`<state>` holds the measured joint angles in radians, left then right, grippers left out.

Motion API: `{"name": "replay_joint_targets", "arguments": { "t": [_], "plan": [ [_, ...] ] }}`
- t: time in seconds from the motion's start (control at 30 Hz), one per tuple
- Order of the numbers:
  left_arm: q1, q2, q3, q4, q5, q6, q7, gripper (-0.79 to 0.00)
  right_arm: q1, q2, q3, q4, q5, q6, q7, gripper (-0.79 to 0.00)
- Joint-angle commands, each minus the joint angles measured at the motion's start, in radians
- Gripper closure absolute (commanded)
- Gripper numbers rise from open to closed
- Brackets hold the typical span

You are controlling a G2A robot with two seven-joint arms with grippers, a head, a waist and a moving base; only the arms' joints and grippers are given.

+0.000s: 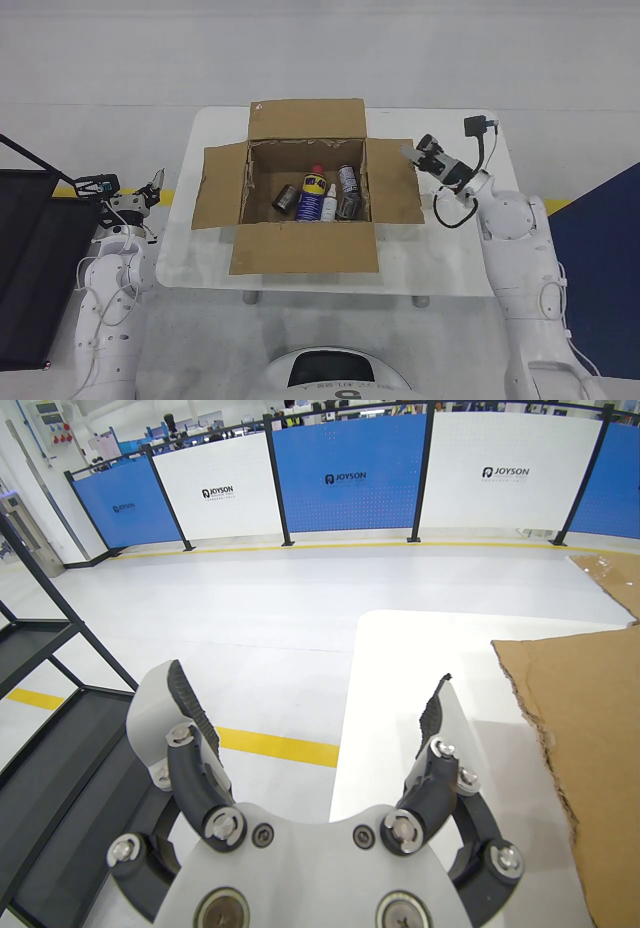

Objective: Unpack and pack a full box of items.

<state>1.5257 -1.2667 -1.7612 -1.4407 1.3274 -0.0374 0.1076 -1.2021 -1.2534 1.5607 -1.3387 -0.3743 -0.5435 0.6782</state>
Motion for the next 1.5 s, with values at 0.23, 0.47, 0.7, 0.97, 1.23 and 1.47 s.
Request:
{"name": "replay_joint_targets", "arguments": {
  "t": [0.23, 0.47, 0.7, 0.97, 1.23, 1.47],
  "plan": [
    [0.000, 0.000, 0.000, 0.000, 0.000, 0.000, 0.000, -0.785, 0.078, 0.013, -0.050, 0.092, 0.007, 0.086, 0.185, -0.785],
    [0.000, 0.000, 0.000, 0.000, 0.000, 0.000, 0.000, -0.785, 0.130, 0.012, -0.028, 0.238, 0.578, -0.059, 0.403, -0.785],
    [0.000, 0.000, 0.000, 0.000, 0.000, 0.000, 0.000, -0.785, 0.197, 0.024, -0.045, 0.307, 0.812, -0.039, 0.560, -0.785],
    [0.000, 0.000, 0.000, 0.000, 0.000, 0.000, 0.000, -0.785, 0.279, 0.009, -0.229, 0.227, 0.703, -0.009, 0.558, -0.785],
    [0.017, 0.011, -0.002, 0.006, 0.124, -0.033, -0.009, -0.785, 0.425, -0.042, -0.461, 0.305, 0.541, 0.125, 0.433, -0.785],
    [0.004, 0.026, 0.009, 0.078, 0.311, -0.049, 0.021, -0.785, 0.466, -0.062, -0.525, 0.349, 0.528, 0.141, 0.389, -0.785]
  ]
}}
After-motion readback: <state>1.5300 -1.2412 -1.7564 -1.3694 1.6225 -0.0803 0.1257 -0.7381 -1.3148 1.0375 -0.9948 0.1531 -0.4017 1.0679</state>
